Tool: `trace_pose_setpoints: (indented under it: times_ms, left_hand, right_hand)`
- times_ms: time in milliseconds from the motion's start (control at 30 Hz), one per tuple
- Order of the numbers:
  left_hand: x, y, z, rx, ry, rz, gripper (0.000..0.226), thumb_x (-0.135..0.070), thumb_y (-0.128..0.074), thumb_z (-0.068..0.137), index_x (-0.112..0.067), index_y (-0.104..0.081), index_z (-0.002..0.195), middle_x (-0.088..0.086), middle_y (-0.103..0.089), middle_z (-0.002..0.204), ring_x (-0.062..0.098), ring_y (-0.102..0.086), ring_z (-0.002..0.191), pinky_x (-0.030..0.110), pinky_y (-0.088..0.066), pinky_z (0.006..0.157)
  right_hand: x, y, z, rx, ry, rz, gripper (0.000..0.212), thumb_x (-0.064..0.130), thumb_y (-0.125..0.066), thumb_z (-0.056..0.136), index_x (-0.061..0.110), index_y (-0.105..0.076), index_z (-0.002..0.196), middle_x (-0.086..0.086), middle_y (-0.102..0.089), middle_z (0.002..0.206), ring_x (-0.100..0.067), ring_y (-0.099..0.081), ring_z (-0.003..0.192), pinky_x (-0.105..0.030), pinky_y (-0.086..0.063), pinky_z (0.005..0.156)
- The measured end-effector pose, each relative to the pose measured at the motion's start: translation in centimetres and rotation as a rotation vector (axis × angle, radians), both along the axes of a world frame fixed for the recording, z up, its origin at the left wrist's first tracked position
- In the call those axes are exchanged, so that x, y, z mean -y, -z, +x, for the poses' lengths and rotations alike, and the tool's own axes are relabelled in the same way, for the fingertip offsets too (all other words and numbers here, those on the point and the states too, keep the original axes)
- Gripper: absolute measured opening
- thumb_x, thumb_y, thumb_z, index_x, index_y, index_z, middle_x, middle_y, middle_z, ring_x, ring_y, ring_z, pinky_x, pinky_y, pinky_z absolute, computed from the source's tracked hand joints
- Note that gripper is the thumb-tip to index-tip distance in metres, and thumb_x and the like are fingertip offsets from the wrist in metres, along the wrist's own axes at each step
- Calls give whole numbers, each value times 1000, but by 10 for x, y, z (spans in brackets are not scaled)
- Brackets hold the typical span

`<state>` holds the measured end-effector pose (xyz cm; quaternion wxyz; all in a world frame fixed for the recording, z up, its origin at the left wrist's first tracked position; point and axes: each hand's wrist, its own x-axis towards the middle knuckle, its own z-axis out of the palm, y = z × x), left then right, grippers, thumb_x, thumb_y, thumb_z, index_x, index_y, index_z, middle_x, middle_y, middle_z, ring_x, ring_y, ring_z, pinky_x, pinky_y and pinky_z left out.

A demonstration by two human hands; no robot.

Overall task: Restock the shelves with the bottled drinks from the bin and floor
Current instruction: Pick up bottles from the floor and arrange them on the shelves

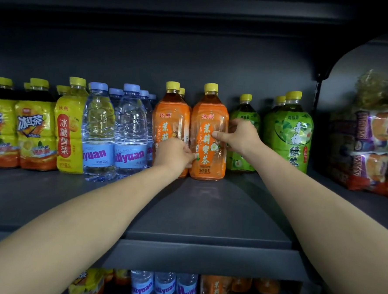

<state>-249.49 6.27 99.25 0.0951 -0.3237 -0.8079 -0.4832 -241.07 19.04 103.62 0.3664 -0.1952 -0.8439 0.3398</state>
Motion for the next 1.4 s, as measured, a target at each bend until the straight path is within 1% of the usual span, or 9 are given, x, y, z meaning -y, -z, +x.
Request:
trace_pose_setpoints:
  times_ms: [167,333,400,433,533,633,900,1100,1400]
  left_hand:
    - [6,1,0,-28,19,-54,15,-21,-71,81,-6,-69,81,6,-71,76,18,-70,72,36,-58,80]
    - [19,0,8,-4,91,-163,29,-23,-71,81,-7,-66,104,10,-67,105,25,-65,96,41,-54,88]
    - [25,-1,13,-10,97,-200,29,-25,-70,82,-9,-65,105,9,-65,110,25,-62,101,41,-52,91]
    - [29,-1,17,-16,102,-213,28,-25,-69,83,-9,-65,105,8,-65,111,25,-61,102,41,-51,92]
    - [42,-2,29,-31,126,-256,24,-25,-63,88,-9,-65,106,7,-63,113,22,-59,102,39,-51,92]
    - [55,-6,39,-106,122,-335,22,-26,-60,90,-10,-65,103,5,-64,111,19,-56,97,29,-46,83]
    - [84,-1,81,-168,136,-432,27,-33,-55,92,-13,-63,107,2,-58,122,17,-52,107,24,-37,83]
    - [114,-4,141,-288,93,-611,45,-43,-46,95,-8,-59,119,8,-58,125,24,-53,113,32,-42,93]
    - [156,3,257,-379,-97,-767,49,-51,-42,93,-12,-55,120,11,-52,123,28,-51,110,38,-45,93]
  right_hand:
    - [4,2,5,18,12,15,60,35,-72,79,8,-50,128,-8,-61,122,-25,-60,109,-45,-53,90]
    - [14,9,13,86,23,-10,53,29,-69,84,8,-49,128,-8,-61,115,-24,-61,99,-42,-55,85]
    - [20,11,21,144,32,-3,51,31,-68,85,8,-49,127,-9,-61,114,-24,-60,97,-39,-54,84]
    - [23,11,26,178,40,16,52,32,-67,85,8,-49,128,-10,-60,119,-25,-59,102,-38,-52,86]
    - [33,11,44,284,25,50,56,31,-64,88,6,-44,134,-12,-53,132,-27,-52,118,-34,-46,92]
    - [41,12,63,356,36,113,53,31,-62,89,2,-46,132,-14,-53,133,-27,-51,120,-26,-40,89]
    - [58,28,114,520,88,292,62,33,-59,91,2,-36,140,-15,-42,144,-29,-42,130,-31,-34,105]
    - [68,34,171,605,14,358,68,41,-54,93,7,-29,146,-12,-33,151,-29,-35,136,-36,-30,111]
    - [86,44,274,526,-58,373,63,41,-52,93,0,-37,139,-16,-40,145,-31,-39,132,-33,-33,105]
